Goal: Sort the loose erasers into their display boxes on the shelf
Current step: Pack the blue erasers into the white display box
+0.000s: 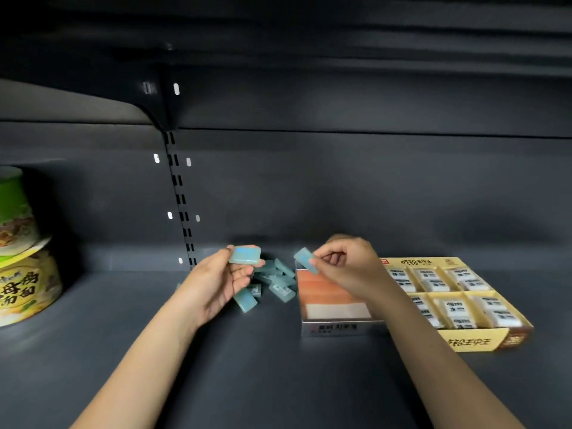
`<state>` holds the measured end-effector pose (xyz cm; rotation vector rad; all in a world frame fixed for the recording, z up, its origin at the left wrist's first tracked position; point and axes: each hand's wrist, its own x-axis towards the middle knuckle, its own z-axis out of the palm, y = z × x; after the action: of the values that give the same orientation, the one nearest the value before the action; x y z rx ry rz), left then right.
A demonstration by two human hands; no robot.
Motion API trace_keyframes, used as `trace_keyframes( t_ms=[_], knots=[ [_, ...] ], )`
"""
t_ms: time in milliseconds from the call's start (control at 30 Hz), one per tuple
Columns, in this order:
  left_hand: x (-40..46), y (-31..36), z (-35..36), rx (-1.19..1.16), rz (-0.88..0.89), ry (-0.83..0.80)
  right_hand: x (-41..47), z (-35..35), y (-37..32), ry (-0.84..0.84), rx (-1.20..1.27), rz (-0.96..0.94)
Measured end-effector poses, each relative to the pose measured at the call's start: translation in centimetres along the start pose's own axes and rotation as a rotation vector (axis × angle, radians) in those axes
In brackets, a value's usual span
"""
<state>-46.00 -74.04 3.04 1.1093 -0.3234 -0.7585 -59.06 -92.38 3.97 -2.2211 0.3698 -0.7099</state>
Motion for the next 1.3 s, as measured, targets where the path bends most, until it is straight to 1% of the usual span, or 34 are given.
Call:
trace_keyframes(
  t_ms=[67,233,267,367,467,533,700,867,1000,1167,1300],
  knots=[
    [0.0,0.0,0.7,0.022,0.033,0.015,-0.3,-1.2,0.6,-0.011,-0.02,-0.013],
    [0.2,-0.7,2.7,0.208,0.092,-0.016,-1.0,-3.3,2.1,-0.031,-0.055,-0.055],
    [0.2,-1.0,3.4,0.266,0.095,-0.019,-1.2,-3.6,2.3,-0.041,-0.087,-0.072],
    [0.6,-2.6,4.9,0.559,0.163,-0.037,-1.6,-4.4,2.9,-0.093,-0.218,-0.111],
    [1.1,-3.6,5.7,0.72,0.204,-0.119,-2.1,-4.7,3.4,-0.119,-0.384,-0.127],
    [1.5,-3.9,6.1,0.834,0.206,-0.137,-2.2,-4.7,3.6,-0.146,-0.514,-0.144],
    [1.7,-4.9,6.8,1.152,0.208,-0.158,-2.4,-4.1,3.8,-0.212,-0.596,-0.216],
    [1.9,-5.2,6.2,1.341,0.348,-0.059,-2.8,-3.3,3.7,-0.278,-0.663,-0.233],
    [1.9,-5.5,6.4,1.411,0.372,-0.043,-2.7,-2.7,3.9,-0.314,-0.693,-0.221],
    [2.0,-5.7,6.1,1.463,0.418,0.025,-2.9,-2.7,3.6,-0.361,-0.633,-0.169],
    [2.1,-5.8,6.2,1.619,0.452,-0.015,-3.0,-2.9,3.7,-0.366,-0.594,-0.156]
  ],
)
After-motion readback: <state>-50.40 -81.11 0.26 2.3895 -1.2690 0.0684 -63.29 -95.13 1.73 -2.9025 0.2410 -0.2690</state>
